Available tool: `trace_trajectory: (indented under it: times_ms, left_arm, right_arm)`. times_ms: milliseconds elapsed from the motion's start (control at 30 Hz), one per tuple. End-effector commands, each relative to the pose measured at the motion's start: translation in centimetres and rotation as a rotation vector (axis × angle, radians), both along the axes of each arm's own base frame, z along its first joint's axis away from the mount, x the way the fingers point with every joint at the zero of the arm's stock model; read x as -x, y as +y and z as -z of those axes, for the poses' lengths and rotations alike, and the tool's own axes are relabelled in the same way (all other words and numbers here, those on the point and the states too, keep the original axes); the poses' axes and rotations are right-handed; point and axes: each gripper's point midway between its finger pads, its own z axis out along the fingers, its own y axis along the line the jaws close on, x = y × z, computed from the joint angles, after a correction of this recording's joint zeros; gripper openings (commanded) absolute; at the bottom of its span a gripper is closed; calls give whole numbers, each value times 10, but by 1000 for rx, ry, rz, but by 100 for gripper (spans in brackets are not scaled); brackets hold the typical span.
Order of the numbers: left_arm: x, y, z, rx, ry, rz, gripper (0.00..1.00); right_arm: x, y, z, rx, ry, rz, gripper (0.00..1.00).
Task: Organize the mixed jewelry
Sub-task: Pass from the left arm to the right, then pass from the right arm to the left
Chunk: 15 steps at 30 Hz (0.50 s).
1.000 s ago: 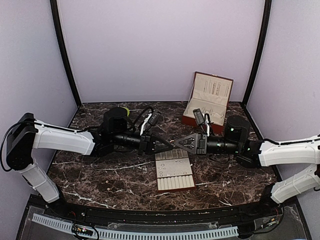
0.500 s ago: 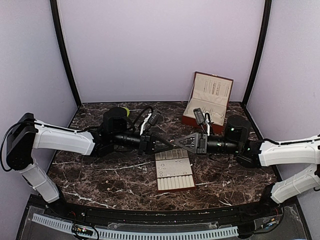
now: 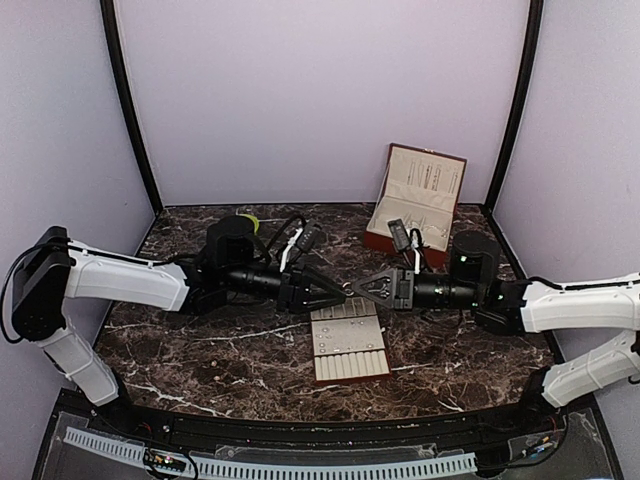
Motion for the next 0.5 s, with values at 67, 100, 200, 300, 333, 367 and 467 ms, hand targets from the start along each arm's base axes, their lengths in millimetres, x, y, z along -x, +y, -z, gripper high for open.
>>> trace_trajectory:
  times_ms: [67, 100, 200, 300, 333, 367, 467]
  left_arm:
    - [-2, 17, -15, -6, -71, -65, 58]
    - [-6, 20, -15, -12, -77, -84, 60]
    - [-18, 32, -15, -60, -100, -138, 63]
    - [-44, 51, -4, -167, -101, -242, 64]
    - [-49, 55, -9, -167, -125, -255, 64]
    - [-56, 61, -8, -182, -121, -278, 64]
    - [-64, 68, -14, -181, -139, -301, 65]
  right_arm:
    - [-6, -17, -1, 103, -29, 74, 4]
    - [-5, -21, 4, 135, -18, 84, 4]
    - [-1, -35, 21, 231, 29, 115, 4]
    - [7, -52, 42, 330, 89, 145, 4]
    - [10, -55, 45, 339, 99, 153, 4]
    - [12, -57, 47, 341, 108, 160, 4]
    - [15, -61, 48, 330, 121, 185, 4]
